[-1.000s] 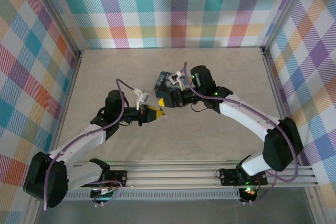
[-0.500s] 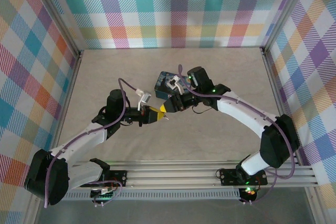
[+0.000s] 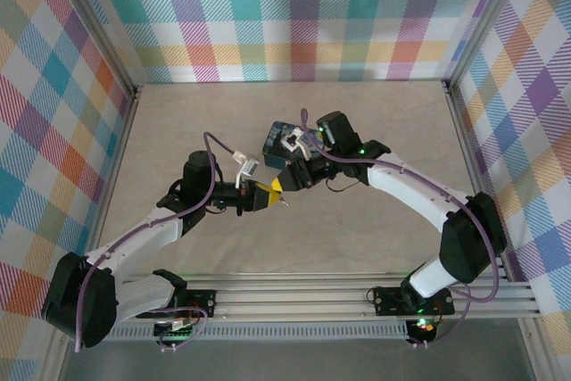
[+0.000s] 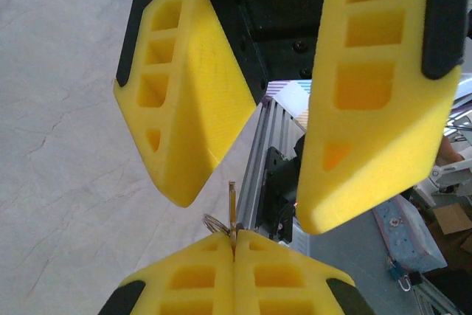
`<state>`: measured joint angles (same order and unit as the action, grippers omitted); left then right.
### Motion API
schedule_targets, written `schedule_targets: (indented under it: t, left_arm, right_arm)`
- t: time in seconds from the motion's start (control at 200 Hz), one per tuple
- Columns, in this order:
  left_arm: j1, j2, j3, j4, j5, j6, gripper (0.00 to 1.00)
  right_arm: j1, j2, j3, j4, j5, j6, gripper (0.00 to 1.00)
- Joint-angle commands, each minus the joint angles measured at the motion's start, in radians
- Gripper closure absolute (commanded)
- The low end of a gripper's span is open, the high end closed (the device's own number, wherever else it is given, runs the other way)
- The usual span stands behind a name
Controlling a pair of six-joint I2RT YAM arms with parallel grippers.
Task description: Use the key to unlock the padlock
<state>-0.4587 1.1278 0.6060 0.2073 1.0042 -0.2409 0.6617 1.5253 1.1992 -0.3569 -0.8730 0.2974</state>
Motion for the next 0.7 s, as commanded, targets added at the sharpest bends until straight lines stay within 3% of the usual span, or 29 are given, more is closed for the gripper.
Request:
schedule_targets:
  t: [0.0,0.185,0.3,0.36,0.53,0.615,0.695]
  left_arm:
    - [-0.012,0.006,0.03,-0.016,0.024,0.025,1.0]
    - [-0.012,0.012,0.033,-0.019,0.026,0.026,1.0]
    - [-0.012,0.014,0.034,-0.022,0.024,0.029,1.0]
    - [-0.012,0.015,0.034,-0.026,0.021,0.032,1.0]
    - [-0.012,-0.017,0.032,-0.068,-0.053,0.046,1.0]
    - [-0.009,-0.059,0.017,-0.083,-0.132,0.022,0.72]
    - [-0.002,-0.104,-0.024,-0.018,-0.187,-0.064,0.57]
  right_arm:
    - [0.007,0.021,0.026,-0.027,-0.029,-0.044,0.6]
    - [0.01,0.037,0.028,-0.033,-0.025,-0.057,0.7]
    - [0.012,0.037,0.021,-0.009,-0.015,-0.047,0.93]
    - [0.012,0.03,0.006,0.022,-0.004,-0.032,0.99]
    - [0.012,-0.025,-0.057,0.125,0.083,0.026,1.0]
    - [0.012,-0.074,-0.105,0.198,0.162,0.073,1.0]
    - [0.012,-0.133,-0.167,0.287,0.252,0.118,1.0]
